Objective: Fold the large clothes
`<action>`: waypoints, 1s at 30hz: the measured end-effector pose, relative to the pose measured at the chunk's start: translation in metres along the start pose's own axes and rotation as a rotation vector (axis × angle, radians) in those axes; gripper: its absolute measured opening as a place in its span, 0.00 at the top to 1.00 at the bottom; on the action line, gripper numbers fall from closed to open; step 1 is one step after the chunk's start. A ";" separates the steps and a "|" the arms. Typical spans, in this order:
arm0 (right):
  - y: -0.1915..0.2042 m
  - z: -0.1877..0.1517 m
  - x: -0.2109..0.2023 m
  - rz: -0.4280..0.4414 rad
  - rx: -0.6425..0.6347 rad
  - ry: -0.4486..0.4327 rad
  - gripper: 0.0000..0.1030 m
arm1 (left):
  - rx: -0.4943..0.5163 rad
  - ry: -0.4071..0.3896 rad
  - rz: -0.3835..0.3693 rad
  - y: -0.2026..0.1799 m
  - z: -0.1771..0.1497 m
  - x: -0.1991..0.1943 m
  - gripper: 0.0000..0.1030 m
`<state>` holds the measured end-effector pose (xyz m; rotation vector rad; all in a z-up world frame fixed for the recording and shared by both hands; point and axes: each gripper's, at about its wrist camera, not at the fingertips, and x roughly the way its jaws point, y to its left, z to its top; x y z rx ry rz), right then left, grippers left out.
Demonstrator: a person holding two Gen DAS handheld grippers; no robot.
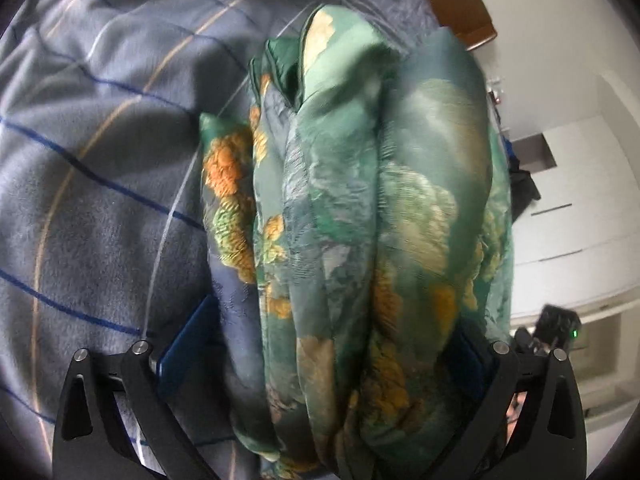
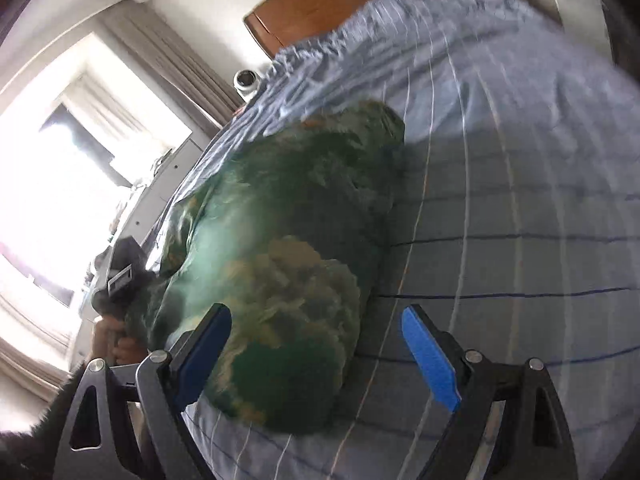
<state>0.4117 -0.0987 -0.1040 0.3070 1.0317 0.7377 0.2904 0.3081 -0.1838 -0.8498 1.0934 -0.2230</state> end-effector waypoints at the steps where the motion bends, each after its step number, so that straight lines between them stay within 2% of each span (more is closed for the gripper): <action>1: -0.006 0.002 0.010 0.040 0.023 0.015 0.13 | 0.009 -0.001 0.007 -0.002 -0.001 0.001 0.00; 4: -0.017 0.008 0.041 0.157 0.078 0.064 0.13 | 0.016 0.009 0.015 -0.006 -0.001 0.003 0.00; 10: -0.032 0.012 0.088 0.246 0.163 0.141 0.12 | 0.030 -0.004 0.013 -0.013 0.014 0.024 0.00; 12: -0.024 0.018 0.100 0.214 0.158 0.154 0.12 | 0.014 -0.017 0.016 -0.015 0.017 0.031 0.00; 13: -0.014 0.020 0.101 0.181 0.132 0.156 0.12 | 0.009 -0.027 0.044 -0.019 0.016 0.032 0.00; 14: 0.001 0.023 0.102 0.126 0.079 0.157 0.12 | 0.023 -0.035 0.076 -0.027 0.015 0.032 0.08; 15: 0.020 0.025 0.100 0.057 -0.007 0.151 0.13 | 0.050 -0.051 0.104 -0.035 0.012 0.030 0.25; 18: 0.076 0.013 0.092 -0.110 -0.295 0.106 0.15 | 0.174 -0.121 0.237 -0.070 -0.005 0.020 0.41; 20: 0.102 0.002 0.084 -0.158 -0.410 0.063 0.16 | 0.217 -0.168 0.284 -0.088 -0.019 0.013 0.44; 22: 0.123 -0.007 0.075 -0.179 -0.495 0.016 0.18 | 0.236 -0.204 0.297 -0.101 -0.029 0.007 0.45; 26: 0.153 -0.017 0.049 -0.182 -0.604 -0.081 0.18 | 0.249 -0.258 0.271 -0.122 -0.030 -0.009 0.46; 30: 0.162 0.006 0.031 -0.159 -0.617 -0.149 0.19 | 0.283 -0.310 0.250 -0.148 -0.001 -0.014 0.46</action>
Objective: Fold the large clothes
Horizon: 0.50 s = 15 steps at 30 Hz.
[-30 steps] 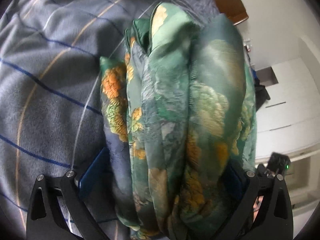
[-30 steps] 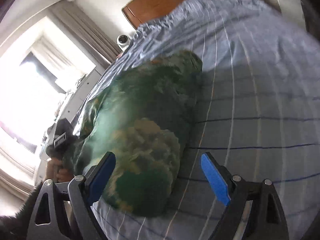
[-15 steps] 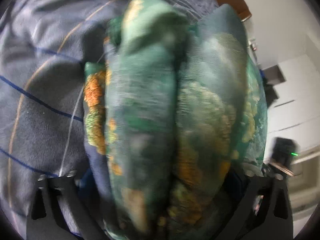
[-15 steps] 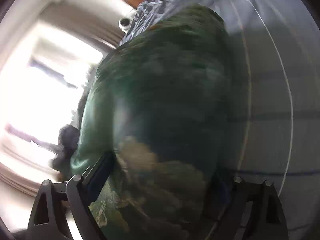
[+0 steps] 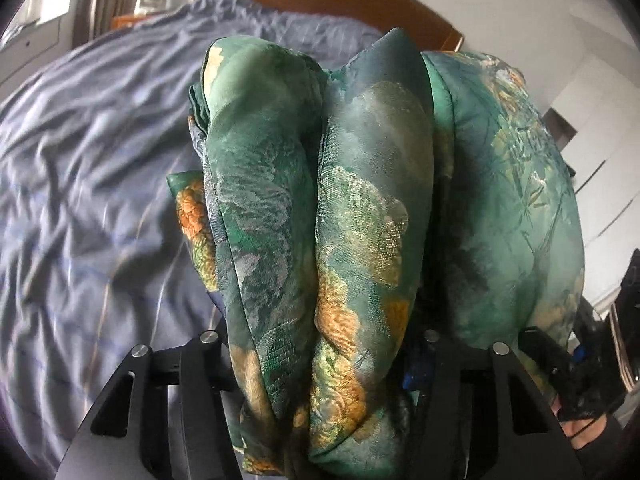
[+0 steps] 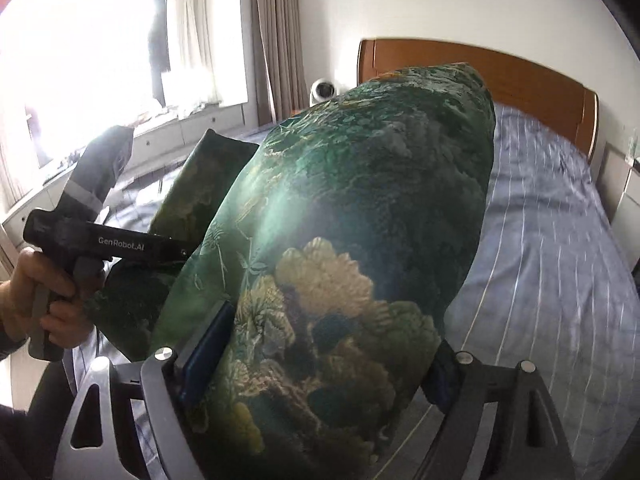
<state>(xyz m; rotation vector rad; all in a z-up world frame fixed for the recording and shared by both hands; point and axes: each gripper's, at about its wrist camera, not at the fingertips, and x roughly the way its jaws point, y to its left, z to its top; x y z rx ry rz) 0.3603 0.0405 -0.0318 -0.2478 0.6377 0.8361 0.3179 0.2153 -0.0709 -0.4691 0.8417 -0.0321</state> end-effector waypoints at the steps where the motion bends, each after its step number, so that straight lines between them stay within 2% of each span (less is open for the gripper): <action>1: -0.009 0.002 -0.004 0.002 0.001 -0.008 0.19 | 0.007 -0.007 0.002 -0.001 0.008 0.001 0.46; 7: -0.072 0.047 0.027 0.031 0.033 -0.049 0.19 | 0.048 -0.051 0.022 -0.011 0.076 0.032 0.46; 10: -0.106 0.056 0.054 0.053 0.070 -0.052 0.18 | 0.054 -0.044 0.038 -0.008 0.092 0.055 0.45; 13: -0.140 0.057 0.088 0.084 0.133 -0.007 0.18 | 0.027 0.007 0.031 0.015 0.093 0.090 0.37; 14: -0.153 0.053 0.102 0.102 0.169 0.020 0.18 | 0.003 0.031 0.035 0.025 0.091 0.103 0.28; 15: -0.161 0.048 0.114 0.119 0.204 0.051 0.18 | -0.023 0.062 0.044 0.034 0.087 0.113 0.25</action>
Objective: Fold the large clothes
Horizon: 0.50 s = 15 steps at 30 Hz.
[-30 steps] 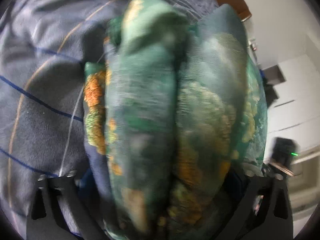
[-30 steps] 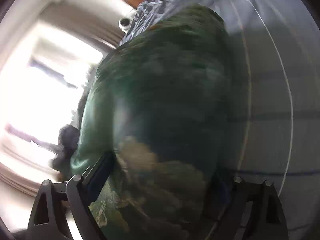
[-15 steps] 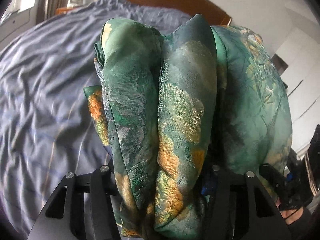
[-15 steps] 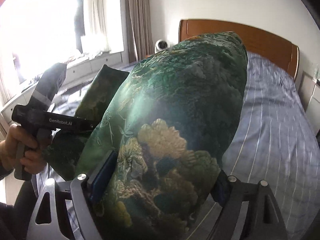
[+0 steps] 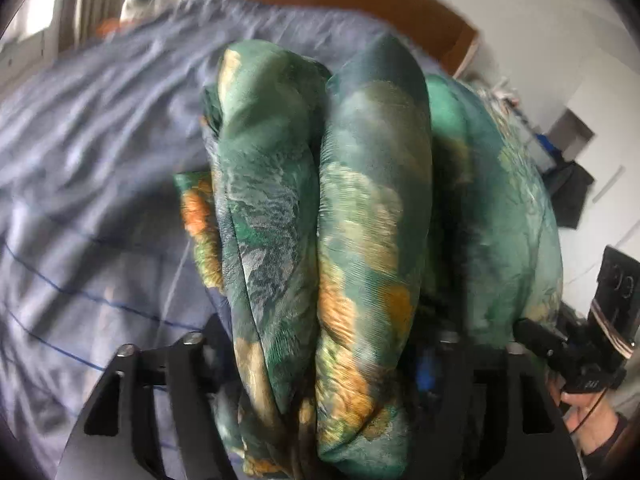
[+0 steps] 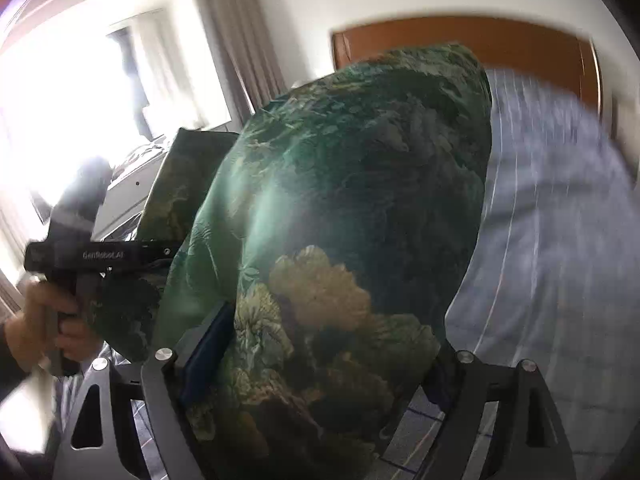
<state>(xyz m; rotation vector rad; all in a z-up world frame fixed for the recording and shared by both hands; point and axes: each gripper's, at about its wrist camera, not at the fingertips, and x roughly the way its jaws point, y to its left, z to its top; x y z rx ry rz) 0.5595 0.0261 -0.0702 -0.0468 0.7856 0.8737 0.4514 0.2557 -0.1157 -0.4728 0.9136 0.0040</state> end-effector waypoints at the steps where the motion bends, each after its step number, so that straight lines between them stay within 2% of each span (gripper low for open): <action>1: -0.014 -0.006 0.016 0.013 0.054 0.052 0.18 | -0.033 0.041 0.018 0.011 -0.005 0.016 0.22; 3: -0.041 -0.025 0.048 0.015 0.167 0.163 0.16 | -0.093 0.005 -0.021 0.032 -0.014 0.021 0.05; 4: -0.051 -0.032 0.052 0.015 0.220 0.168 0.15 | -0.122 -0.022 -0.042 0.039 -0.016 0.014 0.03; 6: -0.070 -0.043 0.041 0.066 0.345 0.101 0.10 | -0.121 -0.058 -0.047 0.044 -0.018 -0.005 0.05; 7: -0.071 -0.044 0.033 0.070 0.356 0.075 0.10 | -0.091 -0.085 -0.025 0.042 -0.019 -0.017 0.05; 9: -0.065 -0.046 0.013 0.015 0.316 0.019 0.10 | 0.013 -0.175 0.093 0.027 -0.032 -0.054 0.04; 10: -0.053 -0.047 -0.003 -0.045 0.253 -0.021 0.10 | 0.047 -0.201 0.134 0.020 -0.034 -0.063 0.03; 11: -0.041 -0.048 -0.018 -0.104 0.185 -0.050 0.10 | 0.097 -0.240 0.206 0.008 -0.043 -0.079 0.01; 13: -0.013 -0.055 -0.043 -0.200 0.079 -0.078 0.10 | 0.150 -0.297 0.330 -0.009 -0.055 -0.096 0.01; 15: 0.015 -0.066 -0.073 -0.287 -0.001 -0.111 0.10 | 0.167 -0.330 0.407 -0.018 -0.063 -0.102 0.01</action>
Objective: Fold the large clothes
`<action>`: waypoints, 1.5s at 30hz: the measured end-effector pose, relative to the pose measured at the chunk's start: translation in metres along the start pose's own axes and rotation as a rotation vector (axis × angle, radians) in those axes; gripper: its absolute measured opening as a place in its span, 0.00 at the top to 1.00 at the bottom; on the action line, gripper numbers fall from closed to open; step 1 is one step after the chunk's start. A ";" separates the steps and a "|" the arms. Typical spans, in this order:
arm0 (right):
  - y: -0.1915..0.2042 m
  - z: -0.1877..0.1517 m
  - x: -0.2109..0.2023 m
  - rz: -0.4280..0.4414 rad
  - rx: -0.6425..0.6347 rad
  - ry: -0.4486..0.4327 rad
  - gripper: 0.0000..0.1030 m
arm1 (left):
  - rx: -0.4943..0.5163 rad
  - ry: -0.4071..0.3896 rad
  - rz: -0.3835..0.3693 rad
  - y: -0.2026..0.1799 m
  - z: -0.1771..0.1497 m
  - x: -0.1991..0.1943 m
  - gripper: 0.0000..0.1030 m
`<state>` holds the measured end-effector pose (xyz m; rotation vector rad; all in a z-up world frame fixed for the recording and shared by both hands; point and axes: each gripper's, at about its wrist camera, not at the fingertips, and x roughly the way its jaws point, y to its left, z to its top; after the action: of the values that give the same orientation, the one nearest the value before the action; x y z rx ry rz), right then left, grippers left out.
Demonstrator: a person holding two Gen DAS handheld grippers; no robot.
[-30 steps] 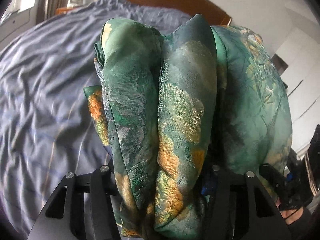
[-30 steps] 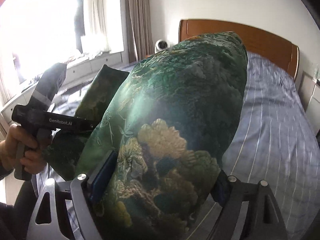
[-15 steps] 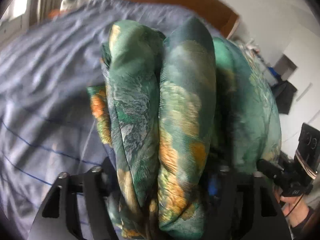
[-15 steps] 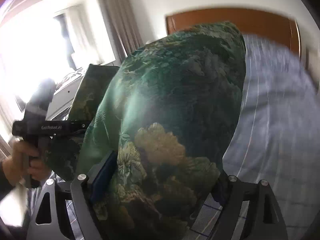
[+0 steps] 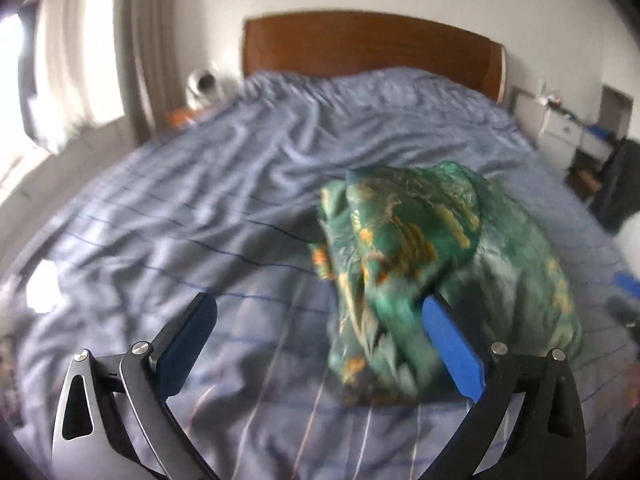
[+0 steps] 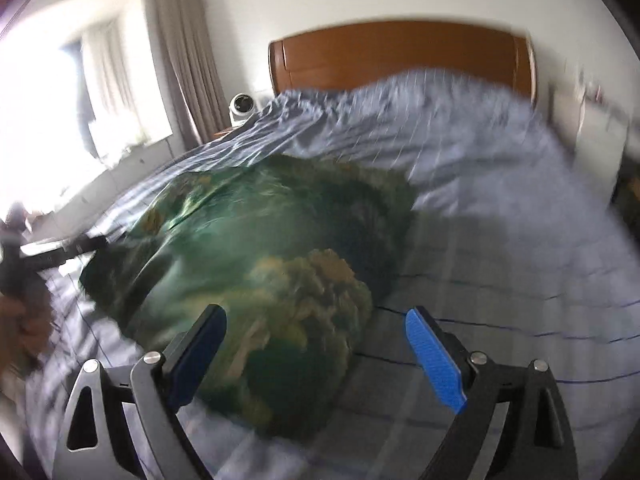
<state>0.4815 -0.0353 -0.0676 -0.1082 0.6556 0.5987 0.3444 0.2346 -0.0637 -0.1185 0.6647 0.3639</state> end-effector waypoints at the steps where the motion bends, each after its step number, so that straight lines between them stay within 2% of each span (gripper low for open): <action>1: 0.007 -0.004 -0.017 -0.029 -0.016 -0.025 0.10 | 0.006 -0.010 0.041 -0.004 -0.005 -0.011 0.01; 3: 0.017 -0.015 -0.056 -0.092 -0.014 -0.094 0.10 | 0.009 -0.051 0.097 -0.014 -0.020 -0.045 0.01; 5: 0.015 -0.017 -0.076 -0.115 0.021 -0.129 0.10 | 0.000 -0.093 0.106 -0.022 -0.028 -0.064 0.01; 10: 0.023 -0.038 -0.126 -0.167 0.080 -0.105 0.10 | -0.002 -0.078 0.087 -0.043 -0.043 -0.097 0.01; 15: 0.030 -0.054 -0.163 -0.219 0.074 -0.106 0.10 | 0.029 -0.107 0.118 -0.062 -0.056 -0.136 0.01; 19: 0.037 -0.062 -0.186 -0.211 0.063 -0.102 0.10 | 0.013 -0.110 0.098 -0.066 -0.060 -0.157 0.00; 24: 0.047 -0.074 -0.204 -0.215 0.050 -0.087 0.10 | 0.030 -0.097 0.097 -0.074 -0.070 -0.172 0.01; 33: 0.077 -0.088 -0.214 -0.248 -0.014 -0.034 0.10 | 0.041 -0.065 0.026 -0.084 -0.089 -0.191 0.00; 39: 0.084 -0.090 -0.220 -0.260 -0.011 -0.022 0.10 | 0.009 -0.003 0.010 -0.082 -0.098 -0.191 0.00; 45: 0.088 -0.092 -0.221 -0.292 -0.030 0.001 0.10 | -0.008 0.021 0.003 -0.082 -0.105 -0.193 0.00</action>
<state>0.2436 -0.0958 0.0005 -0.2284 0.6183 0.3269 0.1729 0.0788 -0.0264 -0.1290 0.6843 0.3690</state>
